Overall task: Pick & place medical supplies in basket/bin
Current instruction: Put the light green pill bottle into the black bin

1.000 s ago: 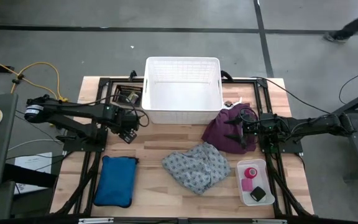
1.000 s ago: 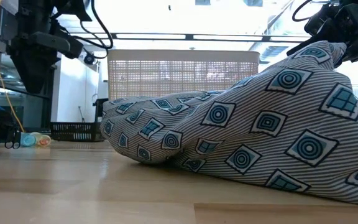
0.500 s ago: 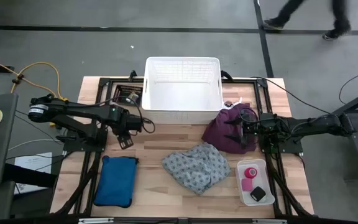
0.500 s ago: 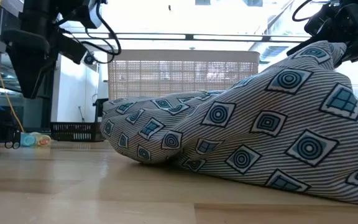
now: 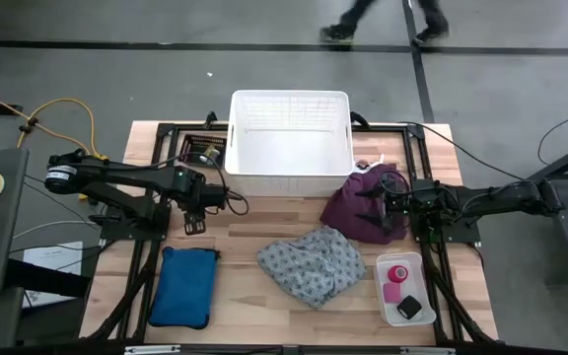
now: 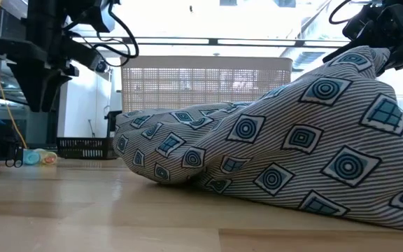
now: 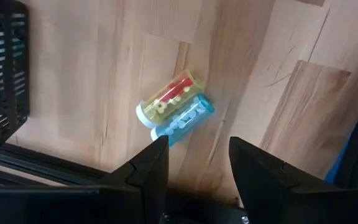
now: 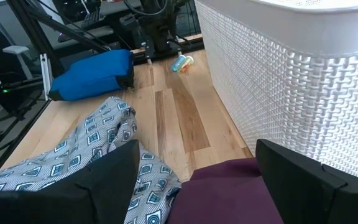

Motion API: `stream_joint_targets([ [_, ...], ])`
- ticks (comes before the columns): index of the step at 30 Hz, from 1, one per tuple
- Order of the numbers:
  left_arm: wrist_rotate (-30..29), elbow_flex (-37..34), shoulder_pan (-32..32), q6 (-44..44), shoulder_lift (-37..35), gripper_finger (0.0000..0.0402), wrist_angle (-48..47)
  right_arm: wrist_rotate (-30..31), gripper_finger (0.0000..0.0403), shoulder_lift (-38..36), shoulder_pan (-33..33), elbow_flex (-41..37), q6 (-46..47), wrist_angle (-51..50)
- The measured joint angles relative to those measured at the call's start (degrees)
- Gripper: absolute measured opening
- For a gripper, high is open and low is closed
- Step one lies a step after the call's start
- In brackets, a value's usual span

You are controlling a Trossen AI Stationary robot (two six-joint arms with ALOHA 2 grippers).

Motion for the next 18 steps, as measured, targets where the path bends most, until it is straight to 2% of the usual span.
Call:
stream_joint_targets([
  [18, -1.97, -3.83, -9.54, 0.25, 2.54, 0.0160, 1.80, 0.00, 0.0309, 0.00, 0.00, 0.00, 0.01, -0.07],
])
